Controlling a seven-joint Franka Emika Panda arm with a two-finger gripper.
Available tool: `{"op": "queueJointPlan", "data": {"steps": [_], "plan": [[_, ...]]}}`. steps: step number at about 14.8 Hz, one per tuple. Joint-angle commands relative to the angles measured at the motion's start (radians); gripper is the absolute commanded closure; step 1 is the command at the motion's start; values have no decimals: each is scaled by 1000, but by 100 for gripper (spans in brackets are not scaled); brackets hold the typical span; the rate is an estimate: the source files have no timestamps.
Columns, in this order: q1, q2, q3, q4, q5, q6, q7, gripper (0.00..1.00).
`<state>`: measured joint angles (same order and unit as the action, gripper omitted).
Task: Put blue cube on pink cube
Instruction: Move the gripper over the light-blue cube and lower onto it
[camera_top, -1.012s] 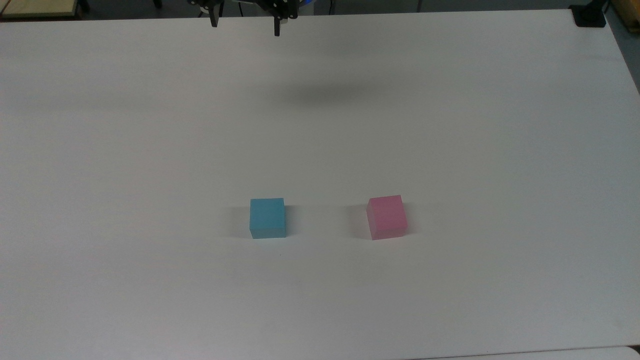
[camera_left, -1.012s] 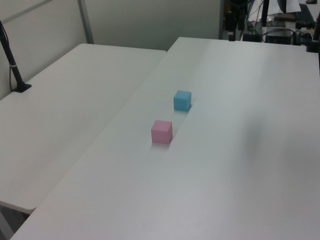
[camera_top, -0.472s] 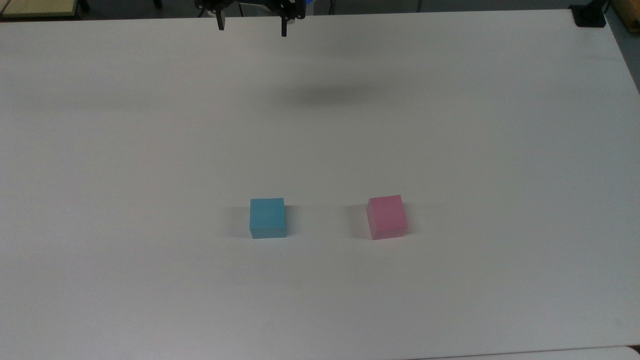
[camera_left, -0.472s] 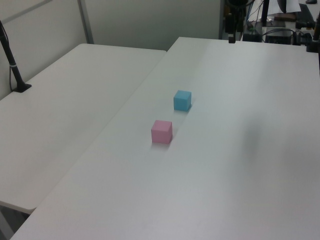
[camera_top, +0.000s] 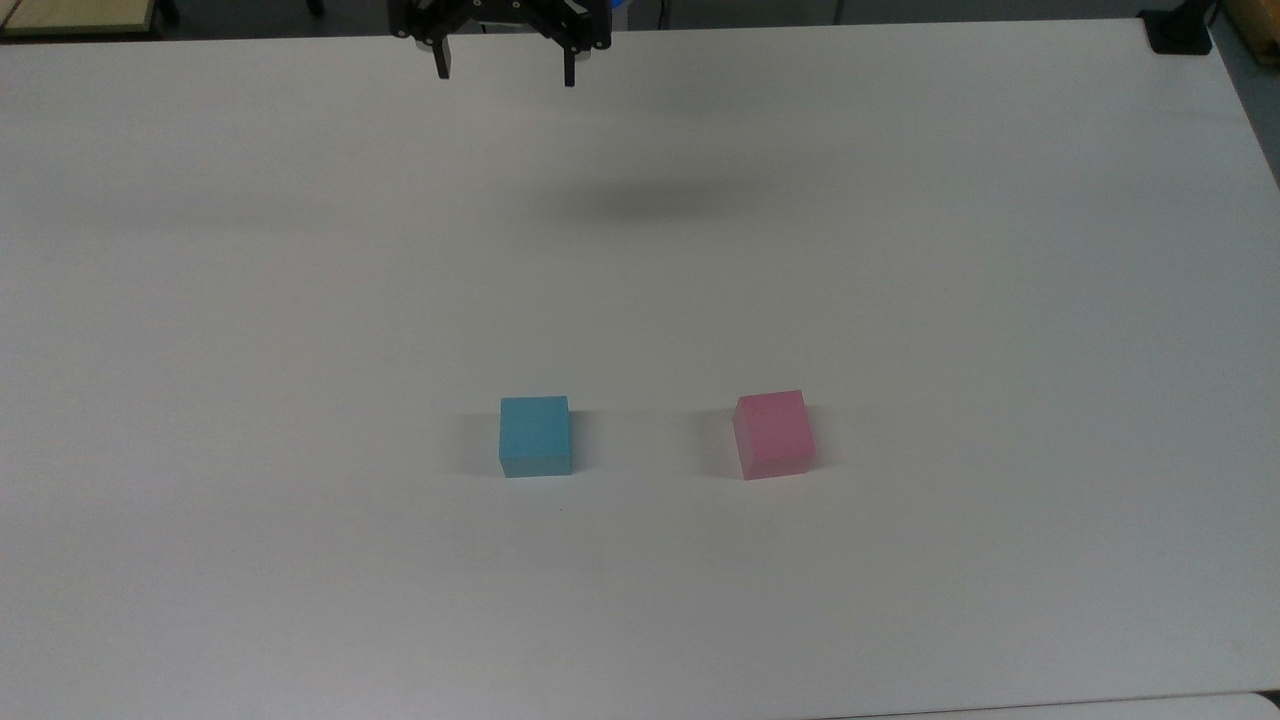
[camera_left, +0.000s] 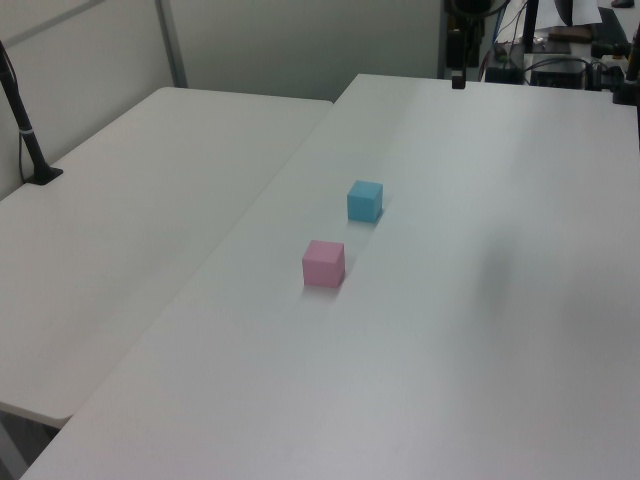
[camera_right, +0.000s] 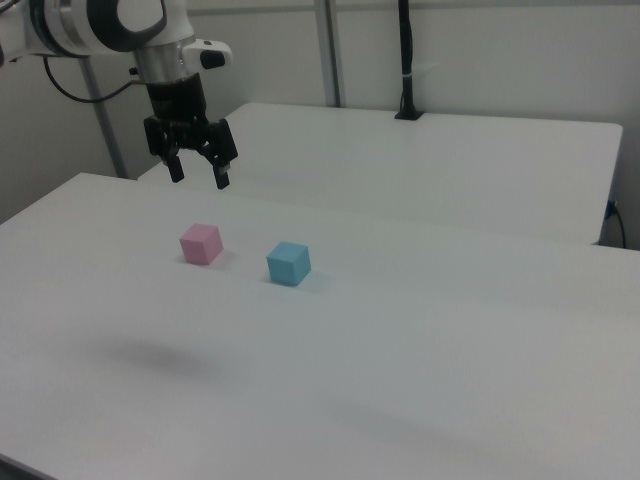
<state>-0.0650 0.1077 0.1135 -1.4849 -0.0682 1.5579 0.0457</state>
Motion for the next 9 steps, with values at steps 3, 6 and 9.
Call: {"op": "queueJointPlan", "data": {"steps": [3, 6, 9], "plan": [[7, 111, -18, 7, 24, 173, -41, 0], [25, 252, -28, 121, 16, 229, -46, 0], [69, 369, -63, 254, 18, 251, -44, 0]]}}
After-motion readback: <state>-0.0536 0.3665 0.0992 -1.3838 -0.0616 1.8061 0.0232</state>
